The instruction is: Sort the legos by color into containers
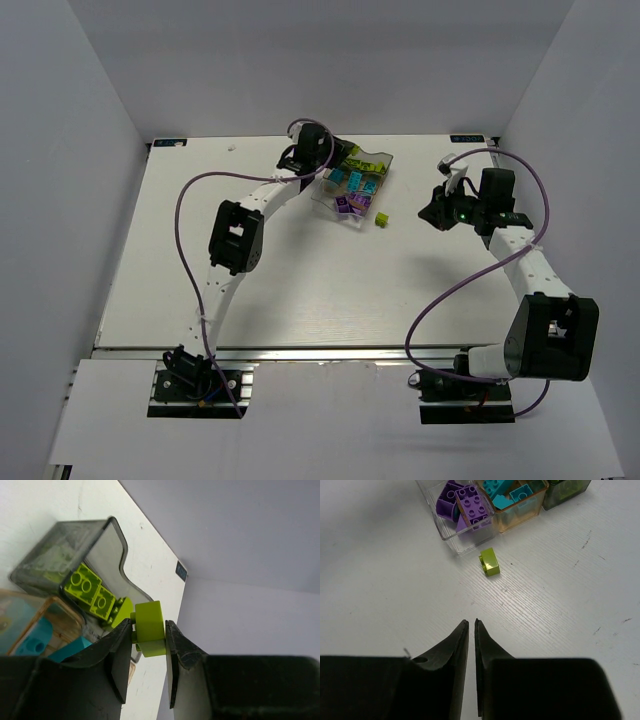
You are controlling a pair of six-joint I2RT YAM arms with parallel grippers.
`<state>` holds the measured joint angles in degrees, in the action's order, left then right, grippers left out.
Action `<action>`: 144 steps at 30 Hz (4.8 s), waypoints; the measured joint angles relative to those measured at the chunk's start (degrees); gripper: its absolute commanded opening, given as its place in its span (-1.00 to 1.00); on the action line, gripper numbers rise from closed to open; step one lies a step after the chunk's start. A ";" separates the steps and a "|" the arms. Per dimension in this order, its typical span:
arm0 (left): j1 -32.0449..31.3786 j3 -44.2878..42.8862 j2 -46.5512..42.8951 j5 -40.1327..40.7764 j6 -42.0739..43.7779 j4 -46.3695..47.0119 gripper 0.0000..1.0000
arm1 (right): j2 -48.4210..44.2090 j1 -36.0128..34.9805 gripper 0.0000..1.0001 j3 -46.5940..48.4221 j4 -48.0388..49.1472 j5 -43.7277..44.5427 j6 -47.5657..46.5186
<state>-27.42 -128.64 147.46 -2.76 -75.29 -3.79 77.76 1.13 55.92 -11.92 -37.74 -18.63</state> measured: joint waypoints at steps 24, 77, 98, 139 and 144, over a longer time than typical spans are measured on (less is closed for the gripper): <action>1.73 -2.91 3.72 -0.20 -3.63 1.33 -0.21 | 3.34 -0.24 0.29 0.85 -4.39 -3.65 -3.10; 11.19 80.83 -79.38 -4.28 26.99 -6.88 0.52 | 38.91 -16.15 -0.20 26.91 -10.16 16.50 -13.07; 11.19 82.64 -82.36 -4.17 26.77 -6.73 0.52 | 28.46 -15.74 -1.00 18.58 -9.86 15.61 -12.68; 11.21 88.11 -90.25 -2.56 27.34 -9.97 0.54 | 54.31 -14.69 -0.50 59.60 0.37 21.92 8.15; 11.23 88.08 -89.05 -2.27 28.06 -10.19 0.54 | 54.88 -14.64 -0.06 59.60 0.55 22.84 7.98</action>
<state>-16.19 -40.56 58.41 -5.04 -47.22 -13.98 132.64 -13.52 115.52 -11.38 -14.90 -10.66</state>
